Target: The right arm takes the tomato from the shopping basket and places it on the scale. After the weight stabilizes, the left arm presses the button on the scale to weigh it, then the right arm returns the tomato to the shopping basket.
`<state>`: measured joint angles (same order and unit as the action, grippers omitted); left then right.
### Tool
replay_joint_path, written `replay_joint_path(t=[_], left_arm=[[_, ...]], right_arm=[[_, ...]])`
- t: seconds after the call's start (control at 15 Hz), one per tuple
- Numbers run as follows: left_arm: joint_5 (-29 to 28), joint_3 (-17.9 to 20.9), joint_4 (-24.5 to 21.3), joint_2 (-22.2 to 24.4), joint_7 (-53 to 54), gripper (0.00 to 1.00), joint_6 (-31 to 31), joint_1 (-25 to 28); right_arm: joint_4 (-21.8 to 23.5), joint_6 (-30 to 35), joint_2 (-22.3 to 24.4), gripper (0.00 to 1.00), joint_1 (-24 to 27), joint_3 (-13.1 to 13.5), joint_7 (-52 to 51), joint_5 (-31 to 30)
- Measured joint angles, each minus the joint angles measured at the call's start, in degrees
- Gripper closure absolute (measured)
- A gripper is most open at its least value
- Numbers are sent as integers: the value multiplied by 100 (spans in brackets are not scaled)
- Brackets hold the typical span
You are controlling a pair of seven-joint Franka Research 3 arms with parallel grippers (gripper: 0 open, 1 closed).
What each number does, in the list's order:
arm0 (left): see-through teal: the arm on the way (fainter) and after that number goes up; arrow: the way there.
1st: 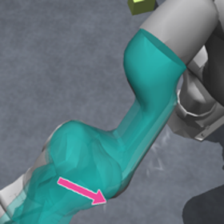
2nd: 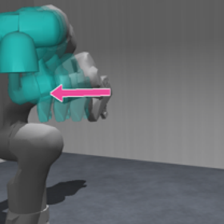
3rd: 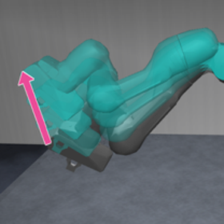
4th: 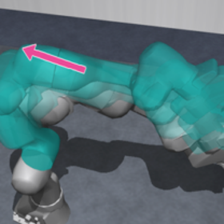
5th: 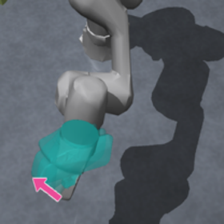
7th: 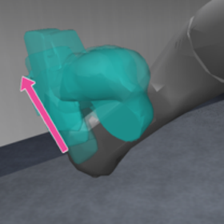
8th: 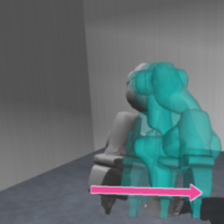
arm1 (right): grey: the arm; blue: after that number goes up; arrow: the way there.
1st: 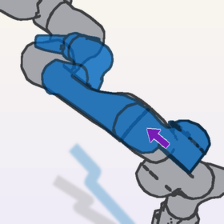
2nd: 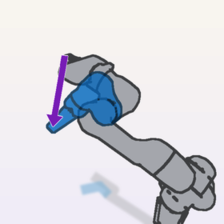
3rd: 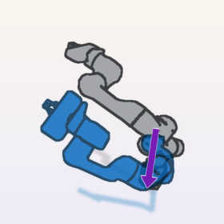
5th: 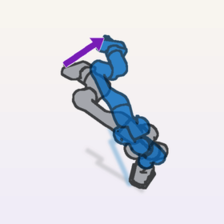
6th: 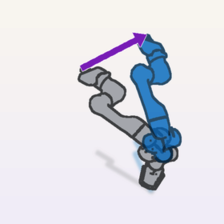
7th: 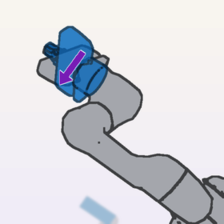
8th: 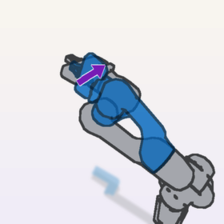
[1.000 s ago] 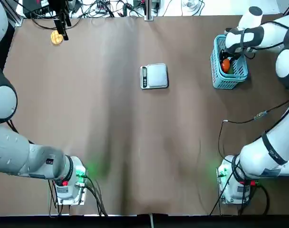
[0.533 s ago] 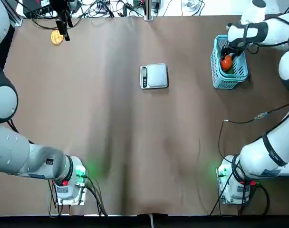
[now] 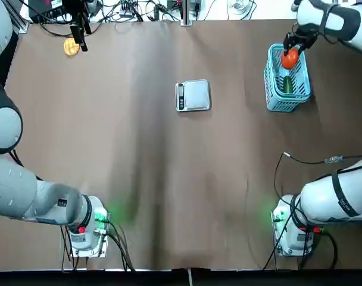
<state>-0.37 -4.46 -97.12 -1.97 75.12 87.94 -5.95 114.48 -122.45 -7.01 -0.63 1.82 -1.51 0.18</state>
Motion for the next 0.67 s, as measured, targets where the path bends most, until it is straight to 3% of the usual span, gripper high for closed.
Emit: replay_joint_path(t=[0.13,0.4,0.67], left_arm=[[1,0,0,-1,-9,1,0,0],[21,-3,0,-21,-15,4,0,-1],[220,-10,-35,-149,-14,8,-16,-16]], right_arm=[[-373,451,62,30,-494,-24,862,3],[-658,455,40,30,-1455,-81,1424,15],[-698,-169,-191,30,-2189,-103,1520,726]])
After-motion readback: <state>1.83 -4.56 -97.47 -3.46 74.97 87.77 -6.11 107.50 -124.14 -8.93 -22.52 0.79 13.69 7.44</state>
